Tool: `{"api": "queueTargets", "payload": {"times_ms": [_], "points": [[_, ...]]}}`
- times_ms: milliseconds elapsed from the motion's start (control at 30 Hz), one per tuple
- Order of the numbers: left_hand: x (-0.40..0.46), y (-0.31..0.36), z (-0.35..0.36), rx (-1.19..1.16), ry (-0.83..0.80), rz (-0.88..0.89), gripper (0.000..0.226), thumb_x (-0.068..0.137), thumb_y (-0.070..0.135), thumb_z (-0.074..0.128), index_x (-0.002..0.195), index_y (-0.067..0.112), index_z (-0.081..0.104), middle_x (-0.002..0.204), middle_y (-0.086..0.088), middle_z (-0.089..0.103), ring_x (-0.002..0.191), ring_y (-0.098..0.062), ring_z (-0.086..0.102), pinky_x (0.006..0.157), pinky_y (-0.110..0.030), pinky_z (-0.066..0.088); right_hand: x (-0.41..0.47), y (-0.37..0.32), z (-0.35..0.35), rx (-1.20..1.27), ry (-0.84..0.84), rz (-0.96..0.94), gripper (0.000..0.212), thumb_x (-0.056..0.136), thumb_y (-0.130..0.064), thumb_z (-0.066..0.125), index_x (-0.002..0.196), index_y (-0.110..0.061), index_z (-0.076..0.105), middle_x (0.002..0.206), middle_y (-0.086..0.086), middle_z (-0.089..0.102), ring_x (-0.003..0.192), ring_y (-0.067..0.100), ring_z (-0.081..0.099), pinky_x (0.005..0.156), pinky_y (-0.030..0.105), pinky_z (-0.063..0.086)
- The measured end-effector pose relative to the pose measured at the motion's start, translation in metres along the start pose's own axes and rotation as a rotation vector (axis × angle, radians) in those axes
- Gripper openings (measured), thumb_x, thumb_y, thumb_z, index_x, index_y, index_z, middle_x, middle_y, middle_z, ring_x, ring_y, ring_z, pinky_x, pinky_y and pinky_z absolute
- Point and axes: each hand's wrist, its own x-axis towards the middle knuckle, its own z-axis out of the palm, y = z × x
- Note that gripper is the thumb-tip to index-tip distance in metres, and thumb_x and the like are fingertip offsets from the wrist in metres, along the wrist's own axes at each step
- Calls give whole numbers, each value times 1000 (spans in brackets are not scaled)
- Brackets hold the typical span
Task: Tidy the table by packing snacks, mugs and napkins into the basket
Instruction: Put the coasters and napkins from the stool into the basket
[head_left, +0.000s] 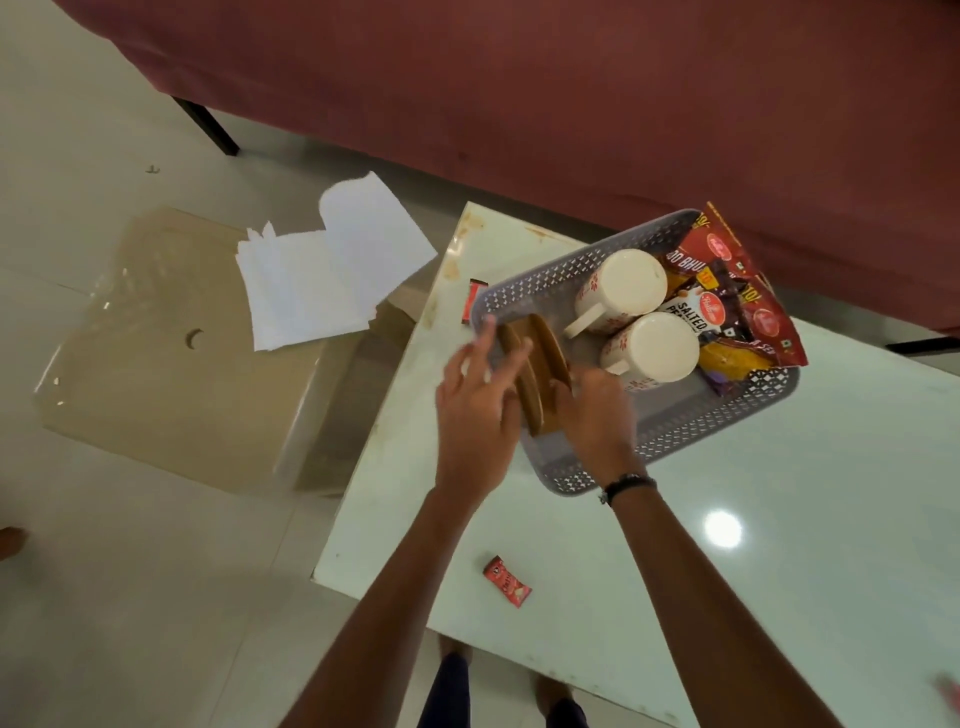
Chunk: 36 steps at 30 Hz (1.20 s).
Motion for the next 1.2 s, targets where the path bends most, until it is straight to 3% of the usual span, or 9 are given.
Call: {"api": "queueTargets", "payload": {"times_ms": [100,233,367,467,667,867,1033,1133,1200], "points": [[48,-45,-27,261,305,-158,54,93,20,45,145,26,30,156,-7,22,144,-29,19,113,-41,19,6,-22,-15,74,194,-210,23,94,-23,54,109,-9,65,103,9,69,94,24,64,80,39,55],[90,-115,-46,448,27,-294,55,97,35,38,148,26,21,159,-7,10,146,-33,7,117,-52,7,27,-56,-1,118,174,-327,19,93,-16,50,104,-11,65,104,5,67,94,21,62,83,39,54],[79,-135,-43,397,-79,-365,53,98,37,33,148,24,21,159,-7,9,146,-36,6,116,-56,7,36,-102,23,166,7,-424,27,97,-15,46,121,-10,57,128,6,58,119,16,52,100,21,38],[73,-140,-44,392,-58,-344,52,98,37,33,147,24,22,159,-8,11,146,-35,8,115,-56,9,50,-137,56,184,-133,-389,38,96,-15,50,134,-10,46,144,7,44,133,22,41,108,32,38],[68,-146,-54,422,-32,-288,51,96,34,37,145,23,28,157,-8,19,142,-36,19,111,-53,25,87,-160,104,404,-128,-34,56,90,-26,57,139,-13,33,145,10,37,131,31,39,106,45,42],[75,-155,-65,441,-6,-277,49,94,34,39,141,21,34,153,-7,28,131,-34,33,95,-50,39,94,-167,122,377,-167,60,63,85,-36,64,137,-16,33,143,10,36,128,30,36,103,44,44],[85,-165,-76,409,46,-289,40,90,24,42,129,12,43,141,-9,40,117,-34,41,79,-48,46,91,-163,129,47,14,117,73,80,-35,66,139,-15,29,150,10,24,133,32,27,103,47,41],[90,-171,-83,322,126,-306,33,89,15,43,119,4,47,128,-14,47,108,-35,44,76,-45,49,96,-157,132,-76,72,76,70,78,-28,68,137,-14,32,145,14,30,123,32,36,98,42,46],[90,-176,-86,220,209,-319,28,88,11,43,114,2,49,123,-14,47,104,-33,44,76,-35,44,97,-153,131,-208,86,7,61,79,-22,65,131,-10,36,136,16,38,115,30,41,94,36,47]]}}
